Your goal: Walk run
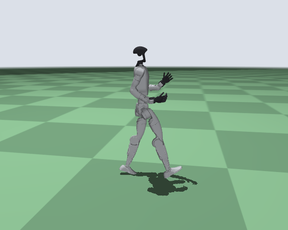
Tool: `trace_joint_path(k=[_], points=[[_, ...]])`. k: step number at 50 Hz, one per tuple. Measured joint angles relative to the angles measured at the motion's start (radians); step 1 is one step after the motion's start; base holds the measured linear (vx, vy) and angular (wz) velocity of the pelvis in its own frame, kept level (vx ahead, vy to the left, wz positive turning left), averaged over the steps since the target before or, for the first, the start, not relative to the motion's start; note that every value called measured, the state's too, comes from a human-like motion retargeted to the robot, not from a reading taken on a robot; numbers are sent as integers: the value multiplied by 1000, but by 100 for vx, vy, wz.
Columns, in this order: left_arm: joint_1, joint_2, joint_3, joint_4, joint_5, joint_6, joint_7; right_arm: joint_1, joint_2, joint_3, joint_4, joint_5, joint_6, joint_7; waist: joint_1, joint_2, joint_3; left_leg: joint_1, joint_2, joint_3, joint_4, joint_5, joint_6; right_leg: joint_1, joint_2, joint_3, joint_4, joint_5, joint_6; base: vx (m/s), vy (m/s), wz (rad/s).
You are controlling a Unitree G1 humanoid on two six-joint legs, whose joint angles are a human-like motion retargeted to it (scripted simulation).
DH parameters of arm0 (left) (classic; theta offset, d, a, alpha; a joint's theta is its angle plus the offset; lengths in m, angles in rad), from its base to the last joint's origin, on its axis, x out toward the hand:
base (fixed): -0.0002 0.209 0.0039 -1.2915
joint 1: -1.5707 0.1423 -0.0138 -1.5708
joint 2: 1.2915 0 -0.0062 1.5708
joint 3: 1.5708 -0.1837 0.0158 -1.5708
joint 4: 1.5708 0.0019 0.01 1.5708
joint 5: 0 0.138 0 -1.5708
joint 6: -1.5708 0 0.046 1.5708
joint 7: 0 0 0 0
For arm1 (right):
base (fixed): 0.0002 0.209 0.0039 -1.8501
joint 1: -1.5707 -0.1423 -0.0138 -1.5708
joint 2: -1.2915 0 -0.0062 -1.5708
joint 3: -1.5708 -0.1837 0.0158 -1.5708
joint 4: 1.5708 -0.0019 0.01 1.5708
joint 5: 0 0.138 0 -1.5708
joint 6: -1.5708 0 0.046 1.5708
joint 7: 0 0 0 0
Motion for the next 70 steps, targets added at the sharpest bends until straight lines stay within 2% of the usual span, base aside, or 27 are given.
trace_joint_path(k=[2, 3, 4, 5, 7, 8, 10, 13, 18, 23, 27, 30, 32, 33, 35, 37, 40, 42, 44, 47, 51, 57, 60, 62, 66, 68, 70], points=[[-11, 31, -13, 14, 40, 0, -5, 10, 15, 30, 12, 52, 13, 3, -54, -49, -9, 32, -23, -53, 76, 4, -1, -18, -62, -77, 100, 69, 36, 129, -95, 164], [-4, 37, -8, 29, 60, -5, -12, 14, 17, 49, 18, 77, 23, 10, -78, -78, -23, 42, -39, -78, 125, 26, -9, -19, -89, -99, 162, 184, 58, 119, -96, 129], [21, 38, 11, 52, 78, -13, -24, 14, 19, 71, 30, 99, 39, 22, -77, -93, -41, 44, -42, -74, 182, 81, -20, -24, -98, -133, 215, 215, 23, 108, -94, 54], [53, 37, 37, 80, 96, -23, -37, 13, 22, 93, 45, 119, 58, 35, -64, -100, -61, 42, -39, -57, 242, 153, -33, -32, -99, -173, 263, 203, -41, 107, -89, 19], [132, -16, 82, 165, 126, -62, -78, -30, 28, 67, 87, 107, 93, 68, -51, -95, -59, -14, -16, -47, 446, 325, -122, -15, -57, -128, 377, 85, -49, 104, -72, 63], [163, -51, 95, 211, 133, -69, -82, -61, 19, 49, 109, 74, 98, 79, -57, -103, -55, -62, 11, 2, 550, 389, -148, 14, -83, -158, 386, 66, -36, 89, -54, 77], [215, -99, 124, 291, 127, -79, -70, -109, -22, 71, 147, -1, 85, 67, -71, -115, -70, -160, 45, 117, 687, 452, -118, 67, -70, -164, 364, 40, -42, 72, -41, 38], [267, -102, 142, 354, 138, -80, -61, -183, -60, 81, 202, -88, 58, 18, -54, -126, -63, -294, 88, 265, 758, 291, 18, 153, -57, -186, 275, 64, -43, 61, -34, 12], [322, -36, 151, 369, 225, -50, -10, -272, -85, 119, 250, -120, 66, 8, 75, -152, -52, -468, 2, 376, 531, 129, -20, 292, -23, -272, 86, 110, -42, 51, -31, -60], [338, 19, 155, 339, 257, -26, 24, -313, -107, 179, 201, -105, 60, 31, 139, -108, -16, -526, 17, 523, 155, 53, 75, 413, 104, -362, -2, 45, -115, 62, -30, -14], [338, -23, 195, 352, 263, -15, -21, -341, -86, 184, 182, -88, 98, 86, 168, -102, -12, -540, -45, 609, -66, -53, 105, 487, 166, -344, -14, -29, -140, 62, -22, 22], [335, -94, 221, 377, 210, 0, -75, -340, -47, 200, 192, -80, 128, 136, 141, -110, -27, -504, -77, 681, -133, -38, 179, 508, 187, -345, 26, -55, -123, 73, -19, 38], [337, -117, 236, 370, 164, -2, -97, -323, -23, 246, 190, -64, 129, 153, 162, -134, -41, -482, -67, 667, -103, 17, 254, 515, 180, -337, 74, -18, -99, 88, -32, -77], [341, -120, 244, 363, 149, -8, -109, -315, -11, 270, 190, -53, 131, 163, 189, -151, -47, -472, -50, 680, -89, 63, 264, 527, 173, -331, 99, 19, -84, 84, -50, -132], [343, -112, 250, 351, 137, -19, -143, -305, 11, 300, 191, -24, 145, 196, 233, -178, -61, -459, -45, 584, -88, 20, 267, 531, 172, -328, 172, 154, -34, 84, -46, -103], [340, -106, 248, 346, 125, -26, -193, -302, 31, 314, 197, 0, 169, 245, 220, -175, -65, -447, -31, 531, -38, -30, 267, 496, 178, -311, 302, 353, 80, 78, -2, 12], [307, -102, 241, 345, 0, -8, -314, -312, 55, 331, 197, 47, 203, 292, 168, -125, -50, -429, 10, 424, 16, -80, 267, 357, 279, -210, 576, 498, 186, 67, -6, 83], [270, -97, 228, 351, -81, 11, -391, -328, 44, 326, 189, 49, 186, 286, 171, -92, -41, -393, 35, 435, 7, -91, 267, 281, 326, -143, 700, 453, 186, 45, 4, 69], [232, -91, 208, 365, -112, 35, -469, -332, 29, 303, 180, 44, 179, 295, 172, -74, -32, -349, 16, 413, -12, -101, 267, 231, 304, -109, 751, 345, 178, 48, 20, 99], [181, -73, 157, 372, -108, 57, -569, -323, 11, 264, 165, 36, 184, 316, 116, -54, -23, -309, -15, 344, -39, -91, 265, 164, 206, -143, 739, 230, 150, 49, 9, 207], [128, -32, 93, 357, -26, 12, -538, -298, -36, 231, 132, -26, 145, 337, 53, -56, -17, -272, -55, 249, -43, -88, 250, 117, 87, -148, 550, 127, 106, 43, -6, 217], [108, -26, 67, 367, 37, -21, -468, -250, -44, 207, 139, -61, 147, 354, 48, -132, 16, -200, -161, 65, -21, -104, 232, 111, 22, 85, 166, 113, 87, 37, -18, 173], [113, -30, 66, 374, 45, -24, -460, -242, -41, 198, 152, -51, 145, 341, 48, -146, 37, -163, -187, -39, -2, -114, 222, 107, 7, 167, 37, 150, 186, 39, -33, 166], [116, -20, 85, 379, 45, -27, -460, -253, -32, 195, 171, -51, 149, 332, 75, -150, 52, -142, -110, -92, 34, -161, 149, 120, 118, 131, -2, 170, 187, 50, -98, 95], [123, -13, 97, 376, 43, -34, -447, -280, -32, 178, 198, -54, 127, 275, 106, -154, 66, -121, -170, -161, 65, -167, 176, 150, 68, 176, 14, 293, 187, 33, 3, 108], [131, -15, 95, 375, 43, -32, -444, -280, -34, 167, 208, -54, 107, 237, 99, -148, 53, -114, -211, -212, 51, -137, 199, 157, 12, 173, 25, 302, 139, 28, 24, 169], [142, -15, 101, 375, 41, -28, -444, -272, -29, 160, 221, -49, 90, 200, 95, -142, 33, -106, -207, -249, 49, -127, 194, 167, -2, 94, 32, 247, 75, 37, -15, 160]])
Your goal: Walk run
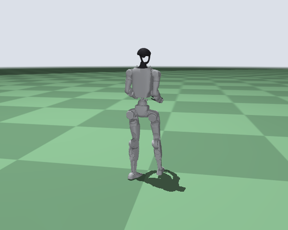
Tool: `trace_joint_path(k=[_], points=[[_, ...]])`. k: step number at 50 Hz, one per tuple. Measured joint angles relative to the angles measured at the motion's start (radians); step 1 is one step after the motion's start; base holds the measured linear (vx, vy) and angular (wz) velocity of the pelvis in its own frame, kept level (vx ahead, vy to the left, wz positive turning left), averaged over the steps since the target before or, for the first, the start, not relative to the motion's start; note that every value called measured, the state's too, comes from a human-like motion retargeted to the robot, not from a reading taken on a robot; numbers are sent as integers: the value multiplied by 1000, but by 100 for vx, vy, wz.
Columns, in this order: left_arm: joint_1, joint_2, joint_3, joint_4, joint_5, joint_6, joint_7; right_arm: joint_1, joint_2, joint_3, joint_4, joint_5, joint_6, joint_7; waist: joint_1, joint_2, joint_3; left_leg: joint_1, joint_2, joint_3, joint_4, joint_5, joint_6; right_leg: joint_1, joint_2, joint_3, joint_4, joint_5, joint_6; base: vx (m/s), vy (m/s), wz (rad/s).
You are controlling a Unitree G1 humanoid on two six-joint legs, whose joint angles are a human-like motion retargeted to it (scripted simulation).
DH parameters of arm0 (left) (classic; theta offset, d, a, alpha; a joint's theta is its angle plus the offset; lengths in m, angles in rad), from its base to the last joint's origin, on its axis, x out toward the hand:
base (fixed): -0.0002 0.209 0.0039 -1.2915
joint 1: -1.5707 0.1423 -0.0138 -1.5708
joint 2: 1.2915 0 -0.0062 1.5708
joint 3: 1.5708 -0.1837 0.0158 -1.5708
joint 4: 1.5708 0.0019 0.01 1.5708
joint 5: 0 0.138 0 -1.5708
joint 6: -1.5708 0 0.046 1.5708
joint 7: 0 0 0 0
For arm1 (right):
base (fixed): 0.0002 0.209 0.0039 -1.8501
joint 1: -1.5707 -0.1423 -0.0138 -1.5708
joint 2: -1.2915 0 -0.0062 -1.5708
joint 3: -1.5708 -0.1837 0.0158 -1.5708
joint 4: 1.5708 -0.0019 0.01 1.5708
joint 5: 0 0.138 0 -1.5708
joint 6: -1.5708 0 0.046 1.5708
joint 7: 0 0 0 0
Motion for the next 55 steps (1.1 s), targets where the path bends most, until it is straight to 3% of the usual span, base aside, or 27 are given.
trace_joint_path(k=[3, 8, 10, 13, 14, 16, 18, 22, 25, 28, 32, 35, 37, 40, 44, 48, 50, 52, 55], points=[[35, -3, 28, 0, 3, 4, -1, 9, 23, -13, 34, 26, -16, -58, 18, 8, -32, 1, 14, -37, 24, 26, -24, 23, 24, -28, -7, -44, -69, 43, -35, 106], [111, -54, 88, -12, -34, 18, -3, -15, 13, -67, 62, 56, -20, -112, 56, 31, -39, -44, 37, -37, 125, 173, -135, 67, 30, -116, -40, -73, -106, 28, -19, 69], [137, -68, 108, -33, -45, 24, 4, -22, -13, -95, 35, 39, 6, -60, 61, 36, -29, -86, 33, -14, 209, 262, -201, 83, 33, -127, -46, -96, -128, 28, -25, 98], [163, -74, 138, -55, -58, 34, 1, -12, -72, -123, -26, 4, 54, 75, 23, 39, -24, -200, 56, 67, 387, 356, -408, 91, 30, -177, -44, -135, -157, 20, -19, 163], [167, -79, 147, -57, -59, 36, 1, -4, -95, -119, -42, 1, 61, 113, 11, 35, -23, -233, 66, 140, 431, 378, -441, 98, 9, -192, -45, -146, -148, 22, 5, 176], [174, -89, 163, -54, -55, 40, 6, 19, -133, -102, -66, 11, 72, 184, 0, 26, -25, -288, 85, 260, 501, 417, -451, 111, -21, -233, -49, -160, -137, 17, -6, 143], [190, -93, 178, -54, -47, 41, 14, 48, -149, -81, -79, 36, 102, 257, 14, 20, -30, -337, 120, 303, 563, 373, -437, 117, 3, -277, -51, -169, -160, 13, -39, 78], [225, -108, 194, -76, -47, 41, 21, 105, -146, -50, -103, 67, 127, 311, 73, -7, -29, -387, 249, 589, 535, 252, -293, 131, 5, -323, -41, -193, -183, 21, -21, 46], [242, -122, 200, -86, -53, 47, 21, 149, -132, -70, -131, 66, 109, 281, 94, -12, -32, -405, 275, 695, 429, 163, -188, 150, 16, -362, -38, -217, -200, 24, -11, 94], [236, -137, 192, -83, -47, 52, 32, 177, -99, -112, -135, 103, 133, 289, 104, 1, -44, -428, 281, 779, 289, 74, -125, 175, 40, -435, -46, -243, -212, 26, -7, 139], [216, -152, 170, -83, -28, 51, 52, 177, -85, -120, -125, 125, 152, 299, 91, 26, -55, -402, 268, 986, 104, -19, -76, 205, 86, -547, -50, -280, -223, 30, -4, 165], [192, -162, 158, -80, -22, 54, 72, 134, -81, -111, -101, 108, 154, 279, 63, 44, -60, -371, 229, 1056, 10, -20, -72, 236, 121, -636, -48, -309, -226, 28, -2, 156], [177, -167, 155, -79, -29, 59, 80, 85, -68, -106, -78, 122, 142, 218, 63, 31, -72, -353, 198, 1063, -21, 24, 16, 257, 116, -669, -41, -326, -219, 40, -2, 93], [153, -164, 160, -79, -45, 72, 86, 0, -37, -103, -49, 159, 98, 46, 94, 8, -99, -322, 156, 998, -63, -22, 67, 280, 118, -647, -13, -349, -210, 44, -7, 12], [97, -154, 189, -79, -62, 98, 95, -130, 9, -101, -19, 61, -52, -287, 151, -32, -118, -311, 139, 904, -56, -36, 73, 301, 96, -641, 63, -305, -160, 42, -5, -21], [34, -147, 190, -95, -55, 133, 97, -233, 25, -49, -19, -95, -213, -598, 150, -23, -128, -242, 143, 901, -91, -61, 73, 305, 87, -686, 205, -112, -40, 42, -6, 50], [-2, -146, 174, -97, -59, 151, 80, -270, 13, -41, -36, -149, -252, -638, 132, -1, -123, -200, 163, 881, -105, -72, 73, 279, 100, -656, 314, 3, 18, 43, -6, 100], [-39, -146, 159, -90, -75, 173, 42, -301, -5, -46, -48, -189, -261, -581, 113, 35, -117, -175, 191, 825, -106, -80, 73, 238, 108, -648, 449, 68, 33, 42, -1, 111], [-93, -150, 142, -74, -93, 203, -40, -339, -31, -58, -59, -232, -248, -441, 99, 76, -108, -152, 214, 758, -108, -82, 73, 152, 124, -578, 633, 52, 30, 29, 3, 114]])
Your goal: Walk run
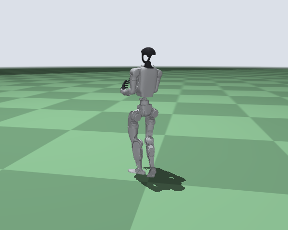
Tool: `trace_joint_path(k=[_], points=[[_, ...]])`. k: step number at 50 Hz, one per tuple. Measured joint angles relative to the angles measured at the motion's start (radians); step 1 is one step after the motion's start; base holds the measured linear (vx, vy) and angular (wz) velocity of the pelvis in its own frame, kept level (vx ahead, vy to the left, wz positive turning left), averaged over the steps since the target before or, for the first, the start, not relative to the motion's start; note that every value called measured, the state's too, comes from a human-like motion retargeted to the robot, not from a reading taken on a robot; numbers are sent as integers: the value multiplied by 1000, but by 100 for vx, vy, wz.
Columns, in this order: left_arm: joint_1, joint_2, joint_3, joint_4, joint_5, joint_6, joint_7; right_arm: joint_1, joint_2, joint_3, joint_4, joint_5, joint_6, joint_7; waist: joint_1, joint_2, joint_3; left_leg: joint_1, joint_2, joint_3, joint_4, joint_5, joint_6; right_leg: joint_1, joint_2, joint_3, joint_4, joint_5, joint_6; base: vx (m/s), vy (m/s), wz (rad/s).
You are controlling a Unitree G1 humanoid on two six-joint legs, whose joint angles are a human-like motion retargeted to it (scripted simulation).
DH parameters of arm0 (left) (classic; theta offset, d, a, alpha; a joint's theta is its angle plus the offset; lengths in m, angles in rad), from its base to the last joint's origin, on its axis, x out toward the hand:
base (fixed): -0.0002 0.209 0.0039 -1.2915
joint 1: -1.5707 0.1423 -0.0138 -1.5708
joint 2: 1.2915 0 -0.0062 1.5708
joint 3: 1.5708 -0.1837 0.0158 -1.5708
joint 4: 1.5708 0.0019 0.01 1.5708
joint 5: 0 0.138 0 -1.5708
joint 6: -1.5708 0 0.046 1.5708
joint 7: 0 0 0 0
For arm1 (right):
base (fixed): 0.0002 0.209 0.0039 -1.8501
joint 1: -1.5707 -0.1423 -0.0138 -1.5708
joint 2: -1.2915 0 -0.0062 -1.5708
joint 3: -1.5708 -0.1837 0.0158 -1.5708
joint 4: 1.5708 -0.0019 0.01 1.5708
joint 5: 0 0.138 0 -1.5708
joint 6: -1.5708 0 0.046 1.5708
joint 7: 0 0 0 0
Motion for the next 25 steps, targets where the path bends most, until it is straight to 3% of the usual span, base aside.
trace_joint_path(k=[4, 9, 15, 17, 20, 25], points=[[-27, -4, -44, 5, 12, 14, -63, -14, -41, 1, -54, -4, -13, 89, -11, 8, 1, 17, -11, -57, -9, 10, -2, -78, -10, 140, 23, -87, -40, 29, -1, 127], [-28, -14, -95, -6, 13, -2, -76, 1, -95, -4, -145, -106, -61, 40, -69, 7, 13, 42, -33, -167, -6, 13, -15, -98, -103, 212, -166, -149, -127, 28, -4, 166], [-25, -33, -93, -17, 19, -15, -63, 42, -77, -9, -180, -162, -64, -28, -96, -39, 42, 92, -92, -301, -12, 16, -41, -139, -110, 481, -466, -151, -104, 26, -15, 128], [-29, -32, -92, -19, 27, -13, -66, 46, -65, 0, -180, -122, -53, 18, -95, -47, 57, 109, -100, -330, -14, 14, -50, -160, -116, 513, -534, -137, -81, 32, -19, 77], [-31, -27, -95, -17, 22, -7, -88, 45, -66, 9, -173, -69, -25, 115, -83, -65, 70, 137, -119, -356, -16, 5, -64, -183, -157, 459, -609, -62, 33, 27, -14, 51], [-28, -14, -115, -6, -12, 17, -142, 46, -80, -1, -186, -97, -56, 97, -82, -65, 58, 179, -118, -432, -13, -14, -93, -160, -135, 444, -655, 66, -82, 34, -18, 76]])
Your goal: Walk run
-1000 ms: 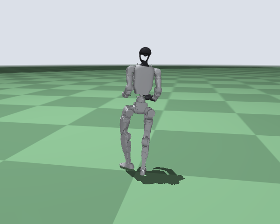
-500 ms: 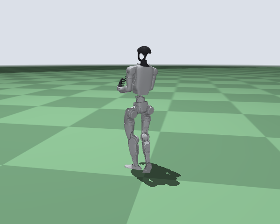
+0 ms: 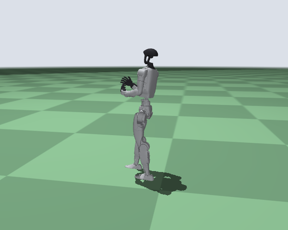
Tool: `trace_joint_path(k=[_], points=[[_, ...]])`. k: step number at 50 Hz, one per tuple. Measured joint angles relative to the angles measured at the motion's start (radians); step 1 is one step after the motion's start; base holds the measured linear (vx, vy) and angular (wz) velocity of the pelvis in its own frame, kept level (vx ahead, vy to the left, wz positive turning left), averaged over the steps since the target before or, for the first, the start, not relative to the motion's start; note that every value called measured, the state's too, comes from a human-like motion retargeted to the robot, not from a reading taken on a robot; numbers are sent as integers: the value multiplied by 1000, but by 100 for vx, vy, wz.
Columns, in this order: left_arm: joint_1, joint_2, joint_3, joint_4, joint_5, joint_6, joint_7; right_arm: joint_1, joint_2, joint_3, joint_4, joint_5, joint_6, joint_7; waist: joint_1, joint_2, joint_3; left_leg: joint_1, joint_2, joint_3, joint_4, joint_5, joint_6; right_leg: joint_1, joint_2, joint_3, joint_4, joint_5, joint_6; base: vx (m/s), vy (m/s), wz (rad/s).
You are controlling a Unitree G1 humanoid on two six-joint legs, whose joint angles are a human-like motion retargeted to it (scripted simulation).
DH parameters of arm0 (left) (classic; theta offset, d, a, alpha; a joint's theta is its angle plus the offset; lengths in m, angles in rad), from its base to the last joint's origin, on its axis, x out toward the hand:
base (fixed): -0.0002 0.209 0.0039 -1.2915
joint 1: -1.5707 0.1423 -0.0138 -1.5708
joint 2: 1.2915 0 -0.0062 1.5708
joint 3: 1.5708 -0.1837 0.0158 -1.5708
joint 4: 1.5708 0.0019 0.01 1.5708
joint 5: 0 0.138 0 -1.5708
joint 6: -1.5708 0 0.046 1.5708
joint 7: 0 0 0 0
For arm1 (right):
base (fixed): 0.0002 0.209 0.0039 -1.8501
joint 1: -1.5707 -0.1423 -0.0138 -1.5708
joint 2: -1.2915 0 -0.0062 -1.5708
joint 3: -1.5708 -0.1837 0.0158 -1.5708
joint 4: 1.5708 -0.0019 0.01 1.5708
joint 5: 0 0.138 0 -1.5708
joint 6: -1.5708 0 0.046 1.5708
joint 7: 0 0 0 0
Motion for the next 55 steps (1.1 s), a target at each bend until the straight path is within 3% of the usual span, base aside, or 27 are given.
trace_joint_path(k=[2, 6, 8, 13, 15, 17, 19, 22, 24, 28, 30, 33, 35, 45, 55], points=[[5, -1, -4, 1, 5, -5, -13, 13, 1, 15, -3, -31, -13, -24, -5, 2, -17, 9, 0, -40, 20, -12, -11, 21, -14, -130, -8, -25, -34, 44, -34, 107], [24, -30, -5, 23, -14, -7, -36, 43, 32, 45, 12, -30, 10, -41, 6, 14, -36, -7, 13, -69, 101, 7, -44, 54, 12, -94, 0, -84, -69, 37, -32, 64], [29, -32, -18, 29, -42, -10, -10, 50, 37, 58, 12, 17, 17, -48, -4, 25, -39, -29, 26, -79, 154, 60, -86, 66, 10, -159, 5, -97, -88, 31, -22, 67], [34, -14, -28, 12, -29, -22, 35, 48, 31, 70, 5, 13, -8, -76, -23, 33, -46, -115, 28, -122, 341, 246, -273, 97, 22, -195, -6, -134, -155, 18, -22, 65], [31, -13, -27, 17, -24, -15, 52, 51, 36, 73, 9, 9, -28, -112, -21, 24, -51, -175, 34, -108, 448, 283, -382, 106, 23, -201, -15, -147, -177, 12, -24, 64], [29, -16, -23, 21, -6, -9, 114, 55, 41, 73, 20, 22, -47, -156, -27, 12, -54, -223, 47, -53, 528, 297, -430, 114, 7, -226, -23, -154, -184, 10, -20, 68], [33, -17, -11, 20, 26, 3, 199, 57, 51, 69, 37, 29, -57, -202, -37, 7, -54, -262, 89, 8, 582, 267, -409, 123, 11, -252, -29, -164, -194, 4, -21, 60], [49, -14, 5, 13, 60, 38, 348, 52, 56, 63, 59, 1, -67, -304, -36, 0, -48, -296, 162, 149, 572, 185, -286, 133, 19, -266, -27, -176, -207, 3, -16, 14], [59, -8, 14, 3, 75, 63, 474, 42, 52, 59, 66, -51, -73, -407, -20, -2, -43, -297, 178, 214, 494, 134, -215, 138, 32, -260, -23, -183, -215, 3, -14, -24], [78, 4, 25, -32, 113, 90, 729, 9, 35, 51, 69, -248, -56, -652, 8, 21, -22, -273, 163, 266, 231, 117, -149, 166, 90, -254, -23, -202, -227, 5, -14, -21], [95, 6, 25, -62, 138, 87, 829, -4, 29, 53, 67, -340, -38, -756, -4, 17, -19, -257, 118, 278, 139, 170, -18, 185, 91, -267, -26, -212, -225, 10, -10, 33], [113, 11, 19, -108, 159, 70, 900, -11, 30, 52, 70, -400, -14, -843, -34, 29, -24, -215, 165, 275, 114, 112, -121, 191, 101, -305, -25, -224, -223, 10, -5, 48], [119, 22, 11, -141, 182, 66, 916, -16, 37, 71, 74, -432, 7, -932, -15, 23, -18, -215, 135, 257, 103, 123, -95, 196, 102, -288, -23, -225, -223, 4, -6, -29], [124, 73, -22, -256, 378, 139, 968, -34, 41, 109, 57, -608, 115, -1246, -20, 13, -28, -165, 129, 263, 36, 129, -100, 213, 109, -314, -24, -243, -222, 4, -3, 8], [93, 85, -44, -284, 493, 179, 1083, -21, 47, 127, 53, -631, 117, -1305, -15, 12, -28, -154, 131, 275, 27, 123, -105, 216, 113, -308, -24, -252, -223, 0, 0, 0]])
